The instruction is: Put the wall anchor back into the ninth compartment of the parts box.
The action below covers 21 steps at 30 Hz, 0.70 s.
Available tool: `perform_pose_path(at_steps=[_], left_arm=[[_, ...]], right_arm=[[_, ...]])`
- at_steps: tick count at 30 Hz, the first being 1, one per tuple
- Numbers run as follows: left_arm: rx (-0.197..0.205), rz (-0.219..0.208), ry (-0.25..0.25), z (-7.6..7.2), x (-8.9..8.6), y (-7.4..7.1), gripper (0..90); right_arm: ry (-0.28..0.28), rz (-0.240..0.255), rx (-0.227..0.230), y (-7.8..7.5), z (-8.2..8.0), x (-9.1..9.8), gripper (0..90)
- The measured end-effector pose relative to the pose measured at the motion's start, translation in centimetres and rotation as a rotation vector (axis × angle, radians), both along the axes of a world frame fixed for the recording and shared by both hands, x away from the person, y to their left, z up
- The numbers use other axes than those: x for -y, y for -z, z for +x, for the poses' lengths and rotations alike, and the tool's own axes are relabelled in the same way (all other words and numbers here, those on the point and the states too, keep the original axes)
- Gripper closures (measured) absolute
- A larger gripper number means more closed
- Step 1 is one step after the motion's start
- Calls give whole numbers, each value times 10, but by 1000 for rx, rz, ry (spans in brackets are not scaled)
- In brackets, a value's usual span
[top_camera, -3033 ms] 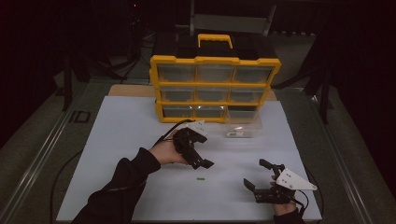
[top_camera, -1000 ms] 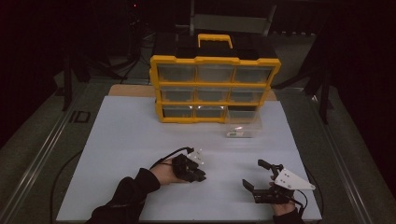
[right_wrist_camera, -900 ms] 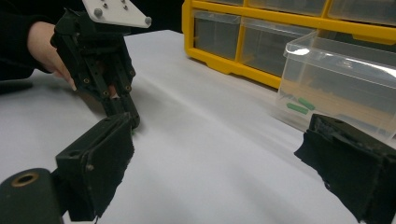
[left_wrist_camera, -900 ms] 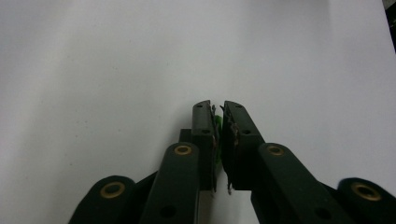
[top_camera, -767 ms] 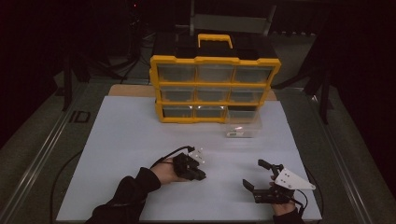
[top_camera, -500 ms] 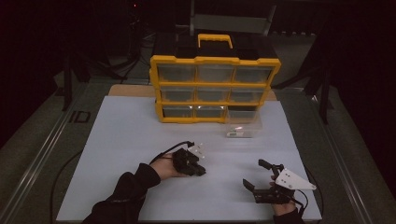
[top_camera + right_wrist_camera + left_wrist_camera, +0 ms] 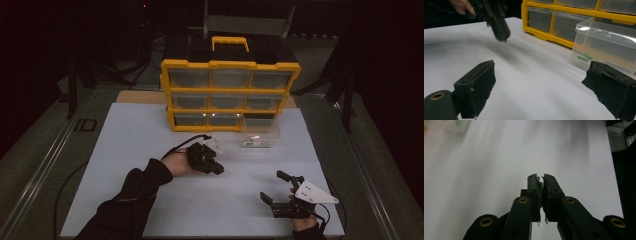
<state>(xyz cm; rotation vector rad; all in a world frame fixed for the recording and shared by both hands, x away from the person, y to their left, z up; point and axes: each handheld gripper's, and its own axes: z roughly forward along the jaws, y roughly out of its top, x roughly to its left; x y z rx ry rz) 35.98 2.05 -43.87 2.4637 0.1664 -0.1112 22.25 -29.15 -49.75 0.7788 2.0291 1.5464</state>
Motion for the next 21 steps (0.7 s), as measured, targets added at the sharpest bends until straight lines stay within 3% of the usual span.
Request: perform_pose_path(at_steps=[12,21], left_arm=[[28,-23,-7,24,9,-38,855],[44,-72,-26,46,19,-67,854]], right_arm=[[1,0,-5,0,0,1,82],[1,2,-4,0,0,1,82]])
